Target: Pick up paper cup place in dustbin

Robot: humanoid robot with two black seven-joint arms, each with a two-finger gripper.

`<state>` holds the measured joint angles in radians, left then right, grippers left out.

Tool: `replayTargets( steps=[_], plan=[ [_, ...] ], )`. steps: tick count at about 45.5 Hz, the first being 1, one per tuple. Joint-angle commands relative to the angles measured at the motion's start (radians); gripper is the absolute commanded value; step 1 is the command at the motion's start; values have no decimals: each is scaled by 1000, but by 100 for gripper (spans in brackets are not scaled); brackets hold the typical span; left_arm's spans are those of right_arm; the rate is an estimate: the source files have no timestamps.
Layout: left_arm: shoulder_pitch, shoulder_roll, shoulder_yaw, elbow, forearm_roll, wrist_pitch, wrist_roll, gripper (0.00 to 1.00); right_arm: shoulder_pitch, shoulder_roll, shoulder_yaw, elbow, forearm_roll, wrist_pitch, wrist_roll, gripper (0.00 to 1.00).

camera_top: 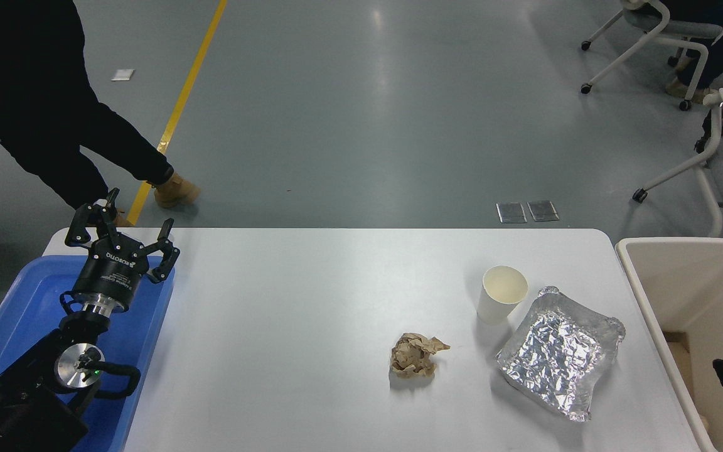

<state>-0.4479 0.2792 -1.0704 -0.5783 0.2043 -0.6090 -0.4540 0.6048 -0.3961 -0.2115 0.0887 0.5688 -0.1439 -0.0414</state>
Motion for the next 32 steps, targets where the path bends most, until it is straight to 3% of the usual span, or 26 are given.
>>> replayTargets(
  steps=[1, 32],
  plan=[
    [0, 0, 0, 0, 0, 0, 0, 98, 0, 5, 3, 0, 0, 1, 0, 100],
    [0, 0, 1, 0, 1, 0, 0, 98, 30, -52, 4, 19, -1, 15, 0, 100]
  ],
)
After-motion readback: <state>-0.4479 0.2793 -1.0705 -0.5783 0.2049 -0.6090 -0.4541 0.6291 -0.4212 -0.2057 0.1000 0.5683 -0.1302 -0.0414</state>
